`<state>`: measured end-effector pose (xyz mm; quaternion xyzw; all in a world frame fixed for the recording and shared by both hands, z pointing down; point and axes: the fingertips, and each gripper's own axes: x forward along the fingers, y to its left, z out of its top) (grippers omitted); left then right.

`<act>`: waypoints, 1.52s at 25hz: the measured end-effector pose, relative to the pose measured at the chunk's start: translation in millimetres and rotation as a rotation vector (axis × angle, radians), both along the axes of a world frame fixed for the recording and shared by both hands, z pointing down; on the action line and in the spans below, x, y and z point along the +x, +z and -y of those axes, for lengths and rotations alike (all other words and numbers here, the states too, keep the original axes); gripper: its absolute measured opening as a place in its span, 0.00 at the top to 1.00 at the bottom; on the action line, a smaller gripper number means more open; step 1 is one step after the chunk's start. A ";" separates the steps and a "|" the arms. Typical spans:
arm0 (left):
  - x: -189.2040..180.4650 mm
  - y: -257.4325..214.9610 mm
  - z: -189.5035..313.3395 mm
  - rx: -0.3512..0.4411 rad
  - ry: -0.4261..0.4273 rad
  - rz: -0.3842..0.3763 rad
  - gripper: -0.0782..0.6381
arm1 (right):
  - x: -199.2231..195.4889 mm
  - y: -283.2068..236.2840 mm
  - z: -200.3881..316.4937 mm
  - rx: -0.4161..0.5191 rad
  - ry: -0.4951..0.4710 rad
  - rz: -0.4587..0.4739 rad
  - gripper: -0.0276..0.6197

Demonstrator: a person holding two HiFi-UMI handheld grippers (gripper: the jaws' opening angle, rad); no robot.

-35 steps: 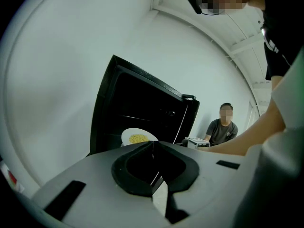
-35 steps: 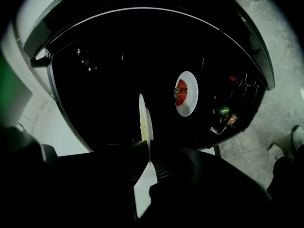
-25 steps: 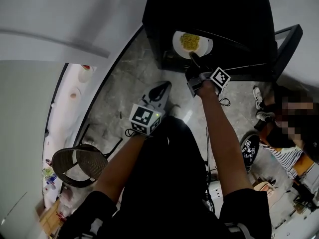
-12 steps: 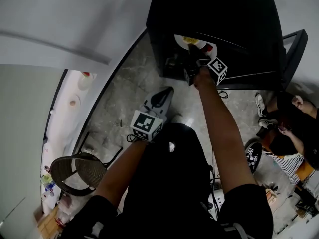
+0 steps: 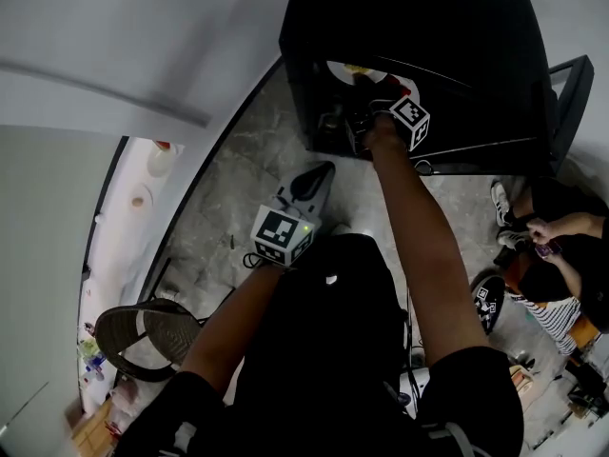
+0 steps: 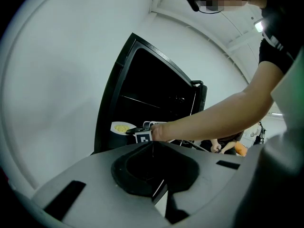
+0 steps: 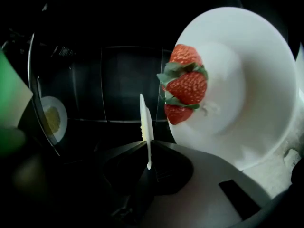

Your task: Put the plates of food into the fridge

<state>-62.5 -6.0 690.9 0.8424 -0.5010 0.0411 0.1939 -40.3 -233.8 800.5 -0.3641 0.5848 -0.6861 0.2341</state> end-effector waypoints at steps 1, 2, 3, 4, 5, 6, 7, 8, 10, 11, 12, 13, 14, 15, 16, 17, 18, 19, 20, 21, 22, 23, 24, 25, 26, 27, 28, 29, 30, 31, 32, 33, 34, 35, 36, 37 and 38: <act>0.9 1.2 -0.5 0.001 0.002 0.001 0.86 | -1.4 -0.5 1.5 0.001 0.004 -0.004 0.91; 1.3 2.4 -1.1 0.001 0.001 0.002 0.86 | -2.5 -0.5 2.6 -0.001 0.012 -0.006 0.91; 1.4 3.9 -1.7 -0.002 0.000 0.001 0.86 | -3.2 -0.1 3.8 -0.003 0.020 -0.006 0.91; 1.3 5.2 -2.3 -0.003 -0.003 0.001 0.86 | -3.8 0.6 5.0 -0.007 0.026 -0.005 0.91; 1.2 6.2 -2.8 -0.004 -0.005 0.001 0.86 | -4.2 1.3 6.7 -0.009 0.030 -0.004 0.91; 0.9 7.0 -3.2 -0.004 -0.006 0.002 0.86 | -4.5 1.7 8.9 -0.011 0.033 -0.004 0.91; 0.4 7.7 -3.5 -0.004 -0.007 0.004 0.86 | -4.8 1.8 11.4 -0.013 0.036 -0.005 0.91; -0.3 8.5 -4.0 -0.005 -0.009 0.006 0.86 | -5.0 1.8 13.9 -0.015 0.037 -0.008 0.91; -1.9 10.3 -4.9 -0.009 -0.013 0.008 0.86 | -5.5 2.3 18.9 -0.023 0.038 -0.016 0.91; -2.8 11.0 -4.7 -0.010 -0.016 0.008 0.86 | -6.0 2.4 21.8 -0.026 0.039 -0.017 0.91; -3.8 11.6 -4.3 -0.011 -0.019 0.008 0.86 | -6.8 2.3 24.6 -0.027 0.039 -0.016 0.90; -4.7 11.9 -3.7 -0.011 -0.021 0.007 0.86 | -7.6 2.2 27.1 -0.028 0.041 -0.012 0.90; -5.3 12.2 -3.1 -0.011 -0.023 0.007 0.86 | -8.1 1.9 29.3 -0.029 0.044 -0.004 0.89; -5.8 12.4 -2.5 -0.012 -0.024 0.007 0.86 | -8.3 1.1 31.2 -0.028 0.048 0.005 0.88; -6.2 12.5 -1.9 -0.013 -0.024 0.007 0.86 | -8.3 -0.2 32.6 -0.026 0.050 0.015 0.88; -6.7 12.3 -1.3 -0.014 -0.024 0.007 0.86 | -8.3 -2.0 33.2 -0.023 0.050 0.023 0.88; -7.2 11.8 -0.8 -0.016 -0.024 0.007 0.86 | -8.2 -4.0 32.7 -0.023 0.049 0.030 0.87; -7.7 10.9 -0.3 -0.019 -0.024 0.007 0.86 | -7.9 -5.9 30.7 -0.025 0.047 0.035 0.87; -7.8 9.7 0.1 -0.022 -0.025 0.006 0.86 | -7.5 -7.5 27.2 -0.028 0.042 0.038 0.87; -7.5 8.2 0.4 -0.026 -0.025 0.004 0.86 | -6.8 -8.5 22.5 -0.031 0.036 0.039 0.87; -6.6 6.2 0.7 -0.029 -0.024 0.002 0.86 | -6.2 -9.2 17.0 -0.033 0.028 0.042 0.87; -5.0 3.7 0.9 -0.031 -0.020 0.000 0.86 | -5.5 -9.5 11.3 -0.035 0.018 0.048 0.87; -2.8 1.0 1.0 -0.032 -0.014 -0.001 0.86 | -4.7 -9.7 5.8 -0.034 0.007 0.057 0.88; 0.0 -1.6 0.8 -0.033 -0.006 0.000 0.86 | -3.9 -10.3 0.9 -0.031 -0.005 0.065 0.88; 2.9 -3.7 0.7 -0.034 0.003 0.002 0.86 | -2.9 -11.7 -3.2 -0.025 -0.017 0.070 0.88; 5.6 -5.8 0.9 -0.035 0.011 0.004 0.86 | -1.8 -14.3 -6.6 -0.014 -0.030 0.069 0.88; 7.7 -7.9 1.0 -0.035 0.016 0.005 0.86 | -1.1 -18.6 -9.9 0.003 -0.046 0.062 0.88; 9.5 -10.3 0.1 -0.037 0.019 0.004 0.86 | -0.7 -24.0 -14.8 0.025 -0.065 0.051 0.88; 11.4 -12.7 -2.0 -0.042 0.022 0.003 0.86 | 0.2 -29.6 -21.8 0.050 -0.084 0.038 0.88; 13.7 -15.4 -4.7 -0.048 0.024 0.001 0.86 | 2.0 -35.3 -30.6 0.077 -0.103 0.025 0.88; 16.7 -18.8 -7.2 -0.053 0.028 -0.002 0.86 | 4.8 -41.3 -40.2 0.106 -0.123 0.012 0.88; 20.1 -23.1 -9.2 -0.056 0.035 -0.003 0.86 | 8.5 -47.6 -50.1 0.136 -0.143 -0.001 0.88; 23.6 -28.0 -11.0 -0.058 0.043 -0.002 0.86 | 12.9 -54.5 -60.2 0.166 -0.165 -0.014 0.88; 26.8 -33.3 -12.8 -0.059 0.050 -0.002 0.86 | 17.9 -61.8 -70.6 0.196 -0.186 -0.030 0.88; 29.4 -38.9 -14.7 -0.061 0.055 -0.002 0.86 | 23.7 -69.8 -81.3 0.227 -0.205 -0.046 0.88; 31.2 -44.6 -16.8 -0.063 0.058 -0.002 0.86 | 29.8 -78.5 -92.2 0.257 -0.222 -0.060 0.88; 32.1 -50.1 -18.7 -0.065 0.059 -0.003 0.86 | 35.6 -87.9 -103.0 0.288 -0.236 -0.070 0.88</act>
